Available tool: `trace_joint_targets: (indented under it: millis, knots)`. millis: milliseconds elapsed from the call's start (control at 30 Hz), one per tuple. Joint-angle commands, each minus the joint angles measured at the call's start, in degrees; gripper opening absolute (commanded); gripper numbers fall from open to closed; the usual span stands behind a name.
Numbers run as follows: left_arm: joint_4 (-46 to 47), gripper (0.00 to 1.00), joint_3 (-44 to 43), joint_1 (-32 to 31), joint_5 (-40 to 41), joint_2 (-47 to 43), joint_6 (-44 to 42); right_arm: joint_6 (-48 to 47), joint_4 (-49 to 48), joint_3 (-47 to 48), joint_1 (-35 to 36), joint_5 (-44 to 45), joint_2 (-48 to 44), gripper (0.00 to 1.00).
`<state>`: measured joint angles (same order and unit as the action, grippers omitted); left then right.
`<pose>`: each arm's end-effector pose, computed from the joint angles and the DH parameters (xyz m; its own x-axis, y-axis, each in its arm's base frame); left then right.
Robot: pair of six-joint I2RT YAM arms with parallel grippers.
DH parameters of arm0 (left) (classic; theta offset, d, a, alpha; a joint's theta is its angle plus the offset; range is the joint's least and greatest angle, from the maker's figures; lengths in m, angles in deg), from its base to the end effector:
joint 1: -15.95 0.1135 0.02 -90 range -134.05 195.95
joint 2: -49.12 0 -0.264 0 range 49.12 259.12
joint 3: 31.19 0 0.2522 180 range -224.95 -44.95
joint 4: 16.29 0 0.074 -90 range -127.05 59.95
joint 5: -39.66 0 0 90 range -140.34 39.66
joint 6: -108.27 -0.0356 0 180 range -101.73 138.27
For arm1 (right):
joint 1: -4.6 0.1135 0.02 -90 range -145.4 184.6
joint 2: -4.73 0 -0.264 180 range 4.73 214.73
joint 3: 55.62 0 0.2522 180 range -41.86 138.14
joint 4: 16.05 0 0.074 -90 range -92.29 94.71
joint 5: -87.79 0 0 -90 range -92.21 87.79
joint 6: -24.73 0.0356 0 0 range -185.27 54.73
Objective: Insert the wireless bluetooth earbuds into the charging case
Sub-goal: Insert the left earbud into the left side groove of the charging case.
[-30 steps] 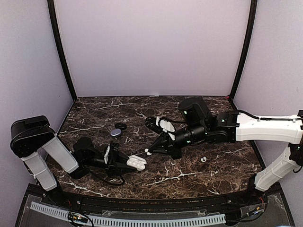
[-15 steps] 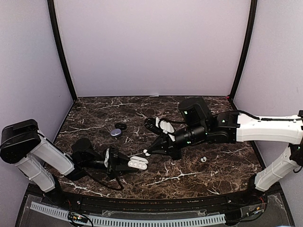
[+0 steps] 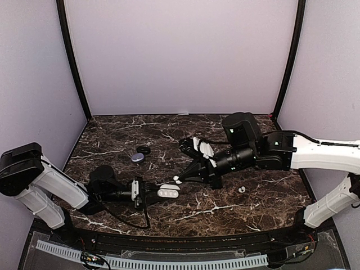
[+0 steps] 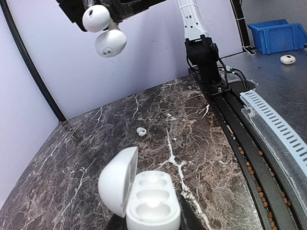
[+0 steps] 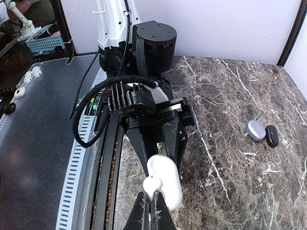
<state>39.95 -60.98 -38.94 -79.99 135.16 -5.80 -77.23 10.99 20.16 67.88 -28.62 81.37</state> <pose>0.1276 -0.2120 0.1672 0.4059 0.0389 -0.9131 0.9089 0.0868 0.4078 0.1229 0.2793 0.3170 -0.0034 -0.4196 -0.9077 -0.9991 -0.0361 0.0205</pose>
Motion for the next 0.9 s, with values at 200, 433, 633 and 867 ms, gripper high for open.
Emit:
trace_joint_targets:
  millis: [200,433,633,867]
  knots:
    - [-1.26,0.12,-4.01,-0.21,-1.78,3.34,5.12,-4.01,3.16,2.53,4.64,8.19,3.34,0.0]
    - [0.4,0.12,-4.01,-0.21,-2.73,4.59,7.52,-5.84,7.08,8.07,7.63,14.37,9.04,0.0]
    - [-0.01,0.12,-3.42,-0.21,-2.49,3.67,7.34,-6.77,9.4,10.42,8.91,17.97,11.7,0.0]
    - [-0.34,0.13,-3.47,-0.2,-2.74,3.62,6.9,-7.88,13.41,13.11,10.21,21.91,14.58,0.0]
